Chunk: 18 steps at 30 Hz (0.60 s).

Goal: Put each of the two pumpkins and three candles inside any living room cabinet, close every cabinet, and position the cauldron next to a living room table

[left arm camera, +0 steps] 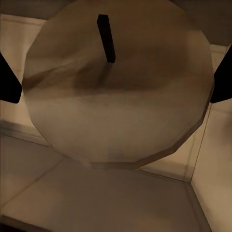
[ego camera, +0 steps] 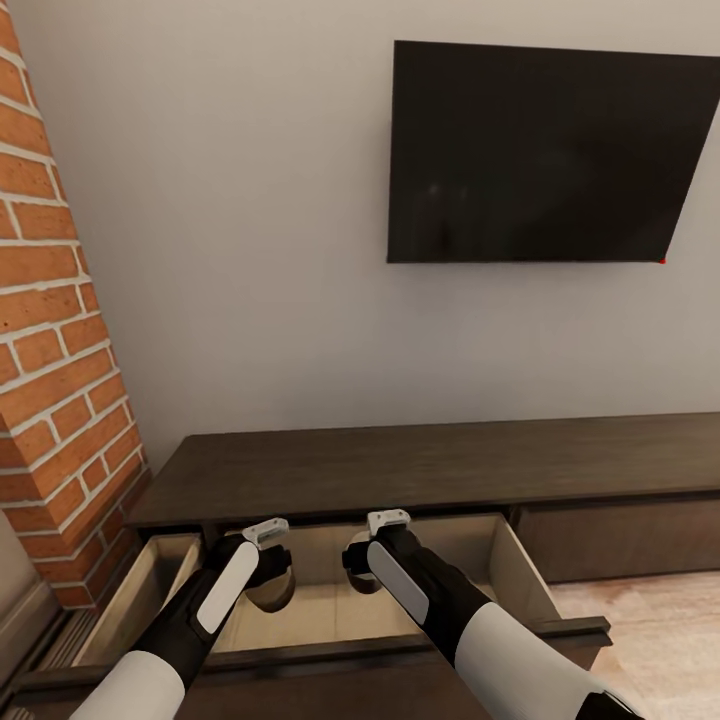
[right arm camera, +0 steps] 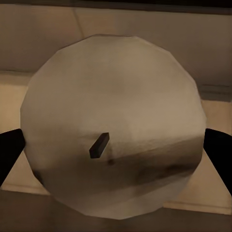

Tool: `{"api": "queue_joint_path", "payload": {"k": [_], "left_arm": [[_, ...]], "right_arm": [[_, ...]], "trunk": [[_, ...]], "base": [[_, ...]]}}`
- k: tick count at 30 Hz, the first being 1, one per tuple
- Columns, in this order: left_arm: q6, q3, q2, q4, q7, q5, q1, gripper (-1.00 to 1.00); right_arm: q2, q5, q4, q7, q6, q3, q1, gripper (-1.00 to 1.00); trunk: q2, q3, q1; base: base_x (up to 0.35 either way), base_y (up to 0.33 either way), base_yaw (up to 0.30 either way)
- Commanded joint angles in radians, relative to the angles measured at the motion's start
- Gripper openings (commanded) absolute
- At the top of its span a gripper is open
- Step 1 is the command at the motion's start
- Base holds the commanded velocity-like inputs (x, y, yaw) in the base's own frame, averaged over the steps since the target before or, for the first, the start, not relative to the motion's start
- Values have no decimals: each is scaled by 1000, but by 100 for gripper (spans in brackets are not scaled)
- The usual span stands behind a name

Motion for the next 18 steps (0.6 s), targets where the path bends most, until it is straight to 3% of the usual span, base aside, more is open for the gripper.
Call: {"api": "queue_joint_path", "payload": {"k": [1,7,18], "left_arm": [[0,-2,0,-2,11,10,-1,-100],[-1,-2,0,-7,12,10,-1,-100],[-1,-2,0,-7,14,10,-1,-100]], "right_arm": [[0,-10,-1,-10,1,2,-1,-100],[0,-10,0,-9,1,2,-1,-100],[0,-10,2,-8,2,2,-1,-100]], "trunk": [[0,-1,0],[0,-1,0],[-3,-44,5]], "base": [[67,12,0],[16,3,0],[0,0,0]]}}
